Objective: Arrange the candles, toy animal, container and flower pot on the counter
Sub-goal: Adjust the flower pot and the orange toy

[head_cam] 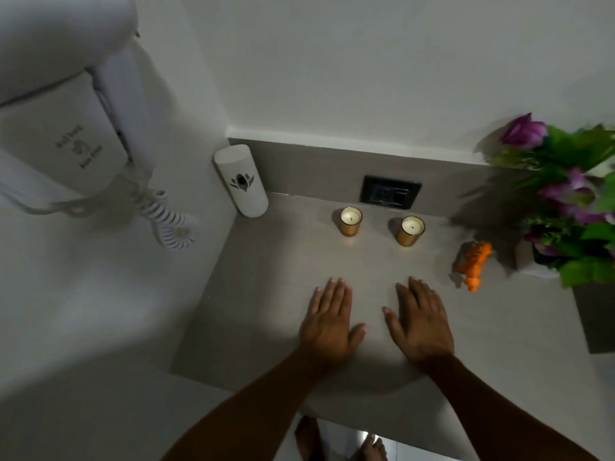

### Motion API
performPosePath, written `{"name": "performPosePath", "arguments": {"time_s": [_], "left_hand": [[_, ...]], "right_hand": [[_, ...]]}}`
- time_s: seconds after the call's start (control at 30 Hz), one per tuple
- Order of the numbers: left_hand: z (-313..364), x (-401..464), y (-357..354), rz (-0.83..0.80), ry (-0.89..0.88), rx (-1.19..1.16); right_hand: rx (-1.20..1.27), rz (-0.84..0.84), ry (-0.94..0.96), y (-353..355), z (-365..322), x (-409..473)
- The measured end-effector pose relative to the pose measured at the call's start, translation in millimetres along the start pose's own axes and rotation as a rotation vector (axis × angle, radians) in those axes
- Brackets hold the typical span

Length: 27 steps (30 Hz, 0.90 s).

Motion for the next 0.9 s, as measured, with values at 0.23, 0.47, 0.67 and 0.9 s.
{"name": "performPosePath", "arguments": {"time_s": [0.23, 0.47, 0.67, 0.9], "left_hand": [[9.5, -7.7, -5.3, -0.035, -0.032, 0.049], [7.9, -5.0, -10.6, -0.033, -0.022, 0.040], [3.5, -3.7, -17.3, 0.008, -0.033, 0.049], [2.3, -4.5, -20.1, 0.047, -0.047, 0.029]], "right_hand": [[0.259, 0.220, -0.298, 33.6, 83.7, -20.9], [0.684, 0.375, -0.830, 66.1, 144.7, 17.6], [0.789, 0.527, -0.869, 88.9, 159.6, 42.5], [0.885, 0.584, -0.753, 104.9, 171.1, 65.9]]}}
Point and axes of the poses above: each hand's wrist, its own x-axis towards the middle knuckle, its own y-axis out of the back of the hand, z = x × y, the point moved 3 cm from there along x, towards the middle knuckle, and after that the axes turned 4 degrees about -y, right-handed, at the moved point
